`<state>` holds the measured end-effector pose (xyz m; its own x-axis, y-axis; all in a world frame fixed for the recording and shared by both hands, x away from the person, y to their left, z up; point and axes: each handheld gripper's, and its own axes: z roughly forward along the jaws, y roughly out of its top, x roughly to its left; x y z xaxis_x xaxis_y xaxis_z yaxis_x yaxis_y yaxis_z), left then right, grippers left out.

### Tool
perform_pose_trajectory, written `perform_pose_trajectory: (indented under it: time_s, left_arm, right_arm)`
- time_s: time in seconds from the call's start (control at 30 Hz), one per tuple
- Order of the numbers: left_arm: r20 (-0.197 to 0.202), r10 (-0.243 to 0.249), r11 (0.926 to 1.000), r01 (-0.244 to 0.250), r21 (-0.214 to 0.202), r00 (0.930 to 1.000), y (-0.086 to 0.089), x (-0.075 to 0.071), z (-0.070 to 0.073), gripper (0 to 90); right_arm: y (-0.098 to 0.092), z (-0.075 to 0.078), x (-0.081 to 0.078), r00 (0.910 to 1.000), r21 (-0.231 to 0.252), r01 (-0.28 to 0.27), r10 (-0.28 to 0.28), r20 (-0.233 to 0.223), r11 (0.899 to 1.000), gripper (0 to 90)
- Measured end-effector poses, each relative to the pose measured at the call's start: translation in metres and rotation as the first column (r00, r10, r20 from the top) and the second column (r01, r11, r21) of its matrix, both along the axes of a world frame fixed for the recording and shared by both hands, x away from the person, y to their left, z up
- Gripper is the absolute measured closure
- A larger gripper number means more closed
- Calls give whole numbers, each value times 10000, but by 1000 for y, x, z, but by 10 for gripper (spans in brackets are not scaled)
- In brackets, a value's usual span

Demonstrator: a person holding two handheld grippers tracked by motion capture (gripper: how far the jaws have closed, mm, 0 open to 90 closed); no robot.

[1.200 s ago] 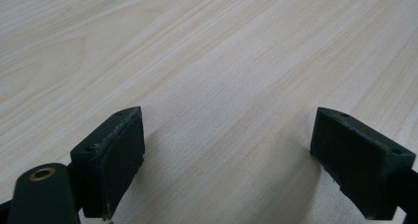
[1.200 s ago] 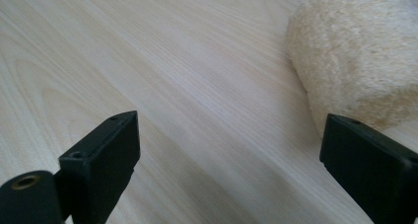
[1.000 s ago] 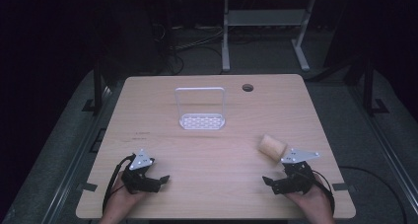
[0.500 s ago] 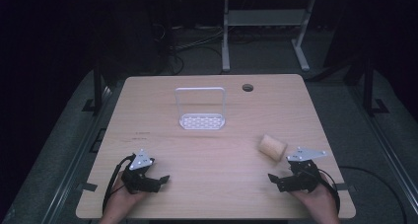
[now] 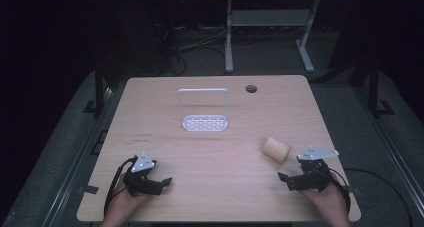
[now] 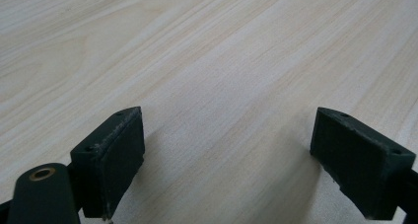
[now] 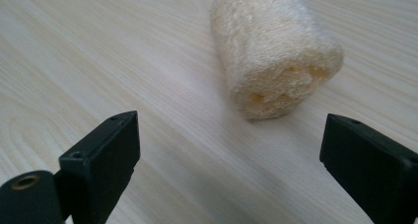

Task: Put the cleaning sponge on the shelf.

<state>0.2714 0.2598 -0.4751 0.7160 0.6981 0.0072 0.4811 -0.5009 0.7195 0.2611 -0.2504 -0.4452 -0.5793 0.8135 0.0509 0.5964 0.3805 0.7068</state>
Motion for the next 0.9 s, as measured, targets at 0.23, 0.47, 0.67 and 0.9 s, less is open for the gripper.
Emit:
perform_pose_trajectory:
  time_s: [0.23, 0.47, 0.67, 0.9]
  left_arm:
    - [-1, 0, 10000, 0, 2, 10000, 0, 0, 0, 125]
    - [-1, -1, 10000, 1, 1, 10000, 0, 0, 0, 126]
    - [0, -1, 10000, 1, 0, 10000, 0, 0, 0, 125]
    - [-1, 1, 10000, -1, 3, 10000, 0, 0, 0, 126]
  right_arm:
    - [-5, 2, 7, 9999, 16, -45, 45, 101, 10000, 81]
    - [-9, 7, 13, 9997, 26, -104, 103, 216, 9999, 81]
    - [-11, 9, 17, 9998, 45, -107, 106, 162, 9999, 81]
    - [-11, 12, 25, 9998, -85, -197, 198, 64, 9998, 81]
